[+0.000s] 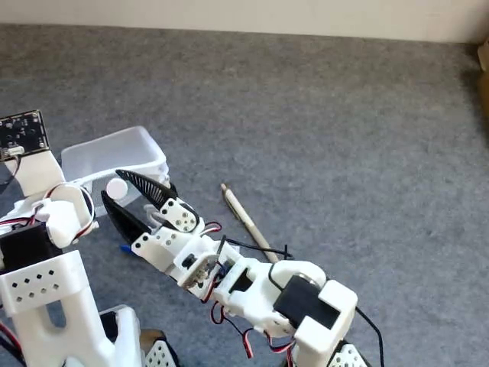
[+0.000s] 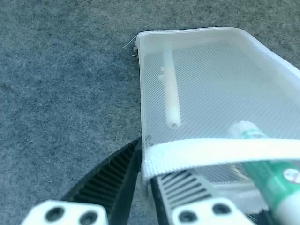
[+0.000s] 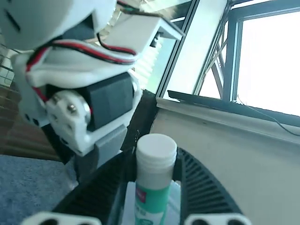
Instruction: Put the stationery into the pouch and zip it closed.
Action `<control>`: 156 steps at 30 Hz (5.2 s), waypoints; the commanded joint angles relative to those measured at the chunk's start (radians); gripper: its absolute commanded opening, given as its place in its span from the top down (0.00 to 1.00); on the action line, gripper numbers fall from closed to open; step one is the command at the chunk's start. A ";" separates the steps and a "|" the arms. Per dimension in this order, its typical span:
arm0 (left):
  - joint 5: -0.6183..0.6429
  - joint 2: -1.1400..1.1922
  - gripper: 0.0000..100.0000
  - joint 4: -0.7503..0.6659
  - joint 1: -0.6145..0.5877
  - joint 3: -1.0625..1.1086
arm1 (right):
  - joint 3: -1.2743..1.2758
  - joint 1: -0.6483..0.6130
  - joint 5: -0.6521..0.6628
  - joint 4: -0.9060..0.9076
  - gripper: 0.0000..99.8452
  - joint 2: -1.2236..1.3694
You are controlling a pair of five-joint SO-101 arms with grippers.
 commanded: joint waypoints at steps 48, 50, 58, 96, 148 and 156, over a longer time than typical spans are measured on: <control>-0.008 -0.002 0.99 -0.021 -0.022 -0.008 | 0.131 -0.010 0.038 0.147 0.88 -0.260; -0.006 -0.002 0.99 -0.021 -0.022 -0.008 | 0.140 -0.007 0.037 0.219 0.90 -0.302; -0.006 -0.002 0.99 -0.021 -0.022 -0.008 | 0.150 -0.005 0.037 0.260 0.98 -0.404; -0.006 -0.002 0.99 -0.020 -0.027 -0.007 | 0.417 0.088 -0.017 1.213 0.98 -1.351; 0.037 -0.002 0.99 -0.035 -0.173 -0.013 | -0.111 0.473 -0.278 2.038 0.98 -0.792; 0.037 -0.002 0.99 -0.035 -0.173 -0.012 | -0.160 0.490 -0.279 2.078 0.96 -0.716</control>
